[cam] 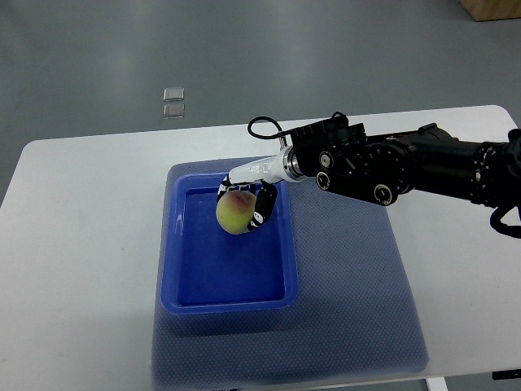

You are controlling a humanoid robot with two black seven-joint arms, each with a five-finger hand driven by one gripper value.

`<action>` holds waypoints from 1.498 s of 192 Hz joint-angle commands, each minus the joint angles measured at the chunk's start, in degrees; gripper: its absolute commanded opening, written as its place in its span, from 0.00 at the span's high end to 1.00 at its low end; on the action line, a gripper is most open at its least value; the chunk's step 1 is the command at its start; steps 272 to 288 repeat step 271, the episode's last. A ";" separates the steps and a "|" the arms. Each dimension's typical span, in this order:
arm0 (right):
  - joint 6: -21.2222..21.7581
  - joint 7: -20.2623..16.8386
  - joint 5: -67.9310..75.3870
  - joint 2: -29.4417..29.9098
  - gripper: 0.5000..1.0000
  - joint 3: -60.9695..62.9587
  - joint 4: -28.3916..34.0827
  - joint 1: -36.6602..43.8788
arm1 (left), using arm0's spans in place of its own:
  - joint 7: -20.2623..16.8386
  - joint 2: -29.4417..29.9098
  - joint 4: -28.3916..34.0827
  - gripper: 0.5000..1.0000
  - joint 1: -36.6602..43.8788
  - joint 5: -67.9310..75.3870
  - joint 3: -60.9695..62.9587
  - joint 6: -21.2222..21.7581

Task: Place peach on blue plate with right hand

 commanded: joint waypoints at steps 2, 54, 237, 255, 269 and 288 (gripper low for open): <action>0.04 0.00 0.13 -0.01 0.19 0.07 -0.01 0.10 | 0.00 0.00 0.00 0.00 0.00 -0.01 -0.01 0.01; 0.22 0.08 1.19 -0.01 0.14 2.71 0.43 1.94 | 0.00 0.00 0.00 0.00 0.00 -0.01 -0.01 0.01; -3.74 6.76 42.85 -2.82 0.14 79.09 0.43 -41.56 | 0.00 0.00 -0.27 0.00 0.00 0.16 0.35 0.01; -2.86 6.85 42.85 -2.47 0.14 78.91 0.34 -42.00 | 0.00 0.00 -0.27 0.00 0.00 0.16 0.35 0.01; -2.59 6.85 42.85 -2.47 0.14 78.91 0.34 -42.09 | 0.00 0.00 -0.27 0.00 0.00 0.16 0.35 0.01; -2.51 6.85 42.85 -2.47 0.14 78.91 0.34 -42.09 | 0.00 0.00 -0.27 0.00 0.00 0.16 0.35 0.01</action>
